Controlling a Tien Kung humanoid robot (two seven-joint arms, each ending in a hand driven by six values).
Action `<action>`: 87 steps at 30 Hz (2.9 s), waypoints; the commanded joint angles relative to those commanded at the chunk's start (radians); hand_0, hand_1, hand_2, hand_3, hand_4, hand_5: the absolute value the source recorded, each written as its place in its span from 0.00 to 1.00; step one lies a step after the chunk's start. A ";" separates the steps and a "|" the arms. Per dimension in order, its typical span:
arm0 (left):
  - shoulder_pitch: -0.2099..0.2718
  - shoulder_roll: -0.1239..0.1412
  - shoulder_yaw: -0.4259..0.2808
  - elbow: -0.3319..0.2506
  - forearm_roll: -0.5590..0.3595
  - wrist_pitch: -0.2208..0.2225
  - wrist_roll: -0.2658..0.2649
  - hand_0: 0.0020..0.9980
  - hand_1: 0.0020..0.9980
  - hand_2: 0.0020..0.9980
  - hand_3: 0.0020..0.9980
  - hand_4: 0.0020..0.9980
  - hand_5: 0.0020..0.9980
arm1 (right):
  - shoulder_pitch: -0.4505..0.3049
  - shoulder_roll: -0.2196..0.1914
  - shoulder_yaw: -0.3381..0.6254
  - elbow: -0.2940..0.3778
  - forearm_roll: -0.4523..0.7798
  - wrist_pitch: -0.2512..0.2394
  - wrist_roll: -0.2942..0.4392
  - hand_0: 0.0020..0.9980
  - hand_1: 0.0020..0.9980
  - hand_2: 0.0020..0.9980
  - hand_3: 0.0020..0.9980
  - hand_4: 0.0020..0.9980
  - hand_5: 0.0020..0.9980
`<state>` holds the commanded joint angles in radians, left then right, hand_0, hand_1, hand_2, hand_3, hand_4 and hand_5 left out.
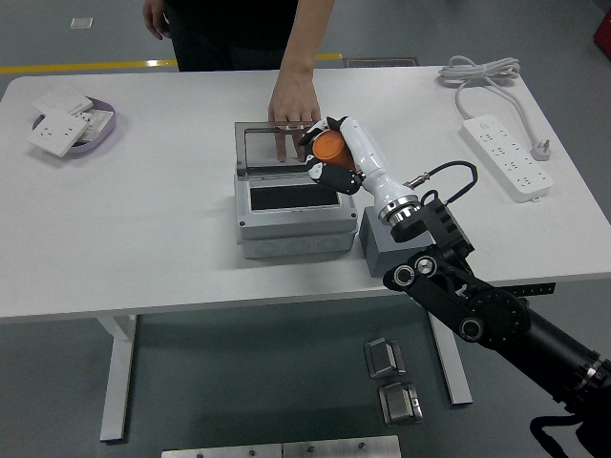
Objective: Pick up the cylinder from the cube,place it in the box,flap close box
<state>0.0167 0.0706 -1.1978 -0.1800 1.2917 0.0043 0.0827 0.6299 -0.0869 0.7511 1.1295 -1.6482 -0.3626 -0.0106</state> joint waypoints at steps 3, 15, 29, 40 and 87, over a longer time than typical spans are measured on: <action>0.000 0.001 -0.002 0.000 0.002 0.001 0.004 0.58 0.62 0.57 0.61 0.66 0.30 | 0.061 0.008 -0.065 -0.021 -0.088 0.041 -0.065 0.07 0.23 0.41 0.35 0.11 0.00; -0.008 0.009 -0.006 0.000 0.015 0.000 0.009 0.58 0.62 0.57 0.61 0.66 0.30 | 0.208 0.049 -0.246 -0.151 -0.279 0.119 -0.128 0.00 0.19 0.40 0.35 0.11 0.00; -0.014 0.011 -0.006 0.000 0.022 -0.001 0.010 0.58 0.62 0.57 0.61 0.66 0.30 | 0.230 0.080 -0.253 -0.271 -0.332 0.156 -0.072 0.64 0.64 0.62 0.68 0.54 0.08; -0.016 0.012 -0.004 0.000 0.023 -0.002 0.008 0.58 0.62 0.57 0.61 0.66 0.31 | 0.219 0.087 -0.258 -0.327 -0.315 0.145 -0.058 0.90 0.75 0.74 0.77 0.74 0.38; -0.034 0.031 0.017 0.000 0.019 -0.008 0.013 0.58 0.62 0.57 0.61 0.66 0.30 | 0.397 0.024 -0.219 -0.562 0.388 0.227 0.069 0.50 0.57 0.66 0.73 0.75 0.38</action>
<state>-0.0170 0.1017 -1.1804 -0.1800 1.3106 -0.0040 0.0961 1.0270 -0.0629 0.5321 0.5675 -1.2605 -0.1358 0.0580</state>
